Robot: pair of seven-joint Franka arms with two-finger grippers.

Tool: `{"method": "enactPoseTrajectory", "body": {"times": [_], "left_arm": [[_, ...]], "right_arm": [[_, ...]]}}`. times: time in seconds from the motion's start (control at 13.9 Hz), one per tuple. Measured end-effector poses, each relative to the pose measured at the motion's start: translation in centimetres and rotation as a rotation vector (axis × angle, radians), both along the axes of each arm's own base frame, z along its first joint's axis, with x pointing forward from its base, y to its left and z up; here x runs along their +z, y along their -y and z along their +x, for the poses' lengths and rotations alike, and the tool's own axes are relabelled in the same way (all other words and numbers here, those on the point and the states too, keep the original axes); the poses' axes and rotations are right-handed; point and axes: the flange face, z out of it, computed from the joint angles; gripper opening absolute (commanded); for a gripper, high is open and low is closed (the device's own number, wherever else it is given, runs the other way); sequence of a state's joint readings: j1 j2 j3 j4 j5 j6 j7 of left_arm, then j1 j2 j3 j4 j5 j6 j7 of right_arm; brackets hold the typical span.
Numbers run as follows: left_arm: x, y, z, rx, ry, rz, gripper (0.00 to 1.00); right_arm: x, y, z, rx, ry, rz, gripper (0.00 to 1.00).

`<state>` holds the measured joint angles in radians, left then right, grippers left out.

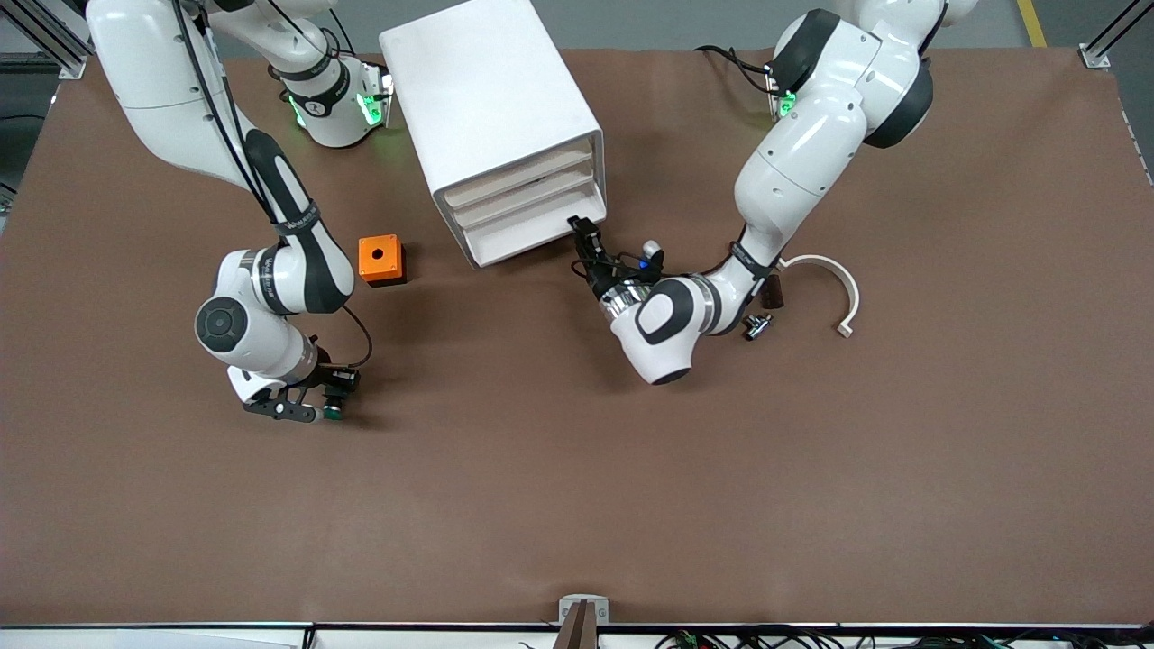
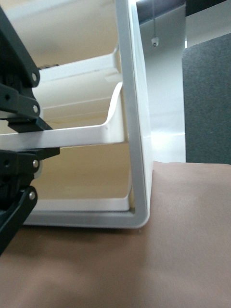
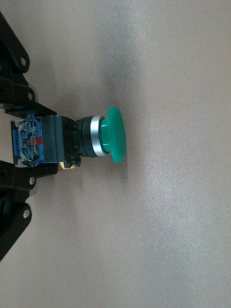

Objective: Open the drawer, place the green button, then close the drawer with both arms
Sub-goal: 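Carry the green button toward the drawer while the left gripper withdraws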

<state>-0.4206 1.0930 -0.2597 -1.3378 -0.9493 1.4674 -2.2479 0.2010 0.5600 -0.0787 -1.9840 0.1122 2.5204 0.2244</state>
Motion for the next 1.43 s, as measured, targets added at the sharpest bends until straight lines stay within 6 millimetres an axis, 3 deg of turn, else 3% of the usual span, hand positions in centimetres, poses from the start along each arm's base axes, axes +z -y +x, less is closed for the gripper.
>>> {"method": "enactPoseTrajectory", "body": {"times": [0.36, 0.5, 0.65, 0.79, 0.93, 1.0, 1.08, 1.22, 1.43], "left_arm": [[0.1, -3.5, 3.4, 0.079, 0.006, 0.001, 0.09], [0.2, -4.9, 4.8, 0.115, 0.011, -0.001, 0.09], [0.3, -6.3, 6.1, 0.148, 0.015, -0.001, 0.11], [0.3, -6.9, 6.6, 0.162, 0.016, -0.002, 0.16], [0.2, -6.9, 6.7, 0.167, 0.02, 0.0, 0.43], [0.2, -7.2, 6.9, 0.17, 0.026, -0.006, 0.62], [0.2, -7.6, 7.2, 0.173, 0.045, -0.032, 0.72], [0.2, -8.5, 7.7, 0.173, 0.108, -0.125, 0.8], [0.7, -8.7, 8.3, 0.166, 0.177, -0.224, 0.87]], "right_arm": [[0.2, -0.1, 0.1, -0.025, 0.004, 0.001, 0.01], [1.5, -1.7, 0.3, -0.086, 0.009, 0.006, 0.0], [4.0, -5.5, -0.3, -0.156, -0.006, 0.01, 0.0], [7.3, -10.6, -1.7, -0.237, -0.018, 0.015, 0.0], [10.6, -15.8, -3.7, -0.314, -0.018, 0.022, 0.0], [12.1, -18.4, -4.8, -0.35, -0.012, 0.03, 0.0], [13.2, -20.9, -6.1, -0.384, -0.006, 0.038, 0.0], [14.7, -25.8, -9.0, -0.445, -0.007, 0.046, 0.0], [14.7, -33.0, -14.4, -0.528, -0.02, 0.041, 0.0]]}}
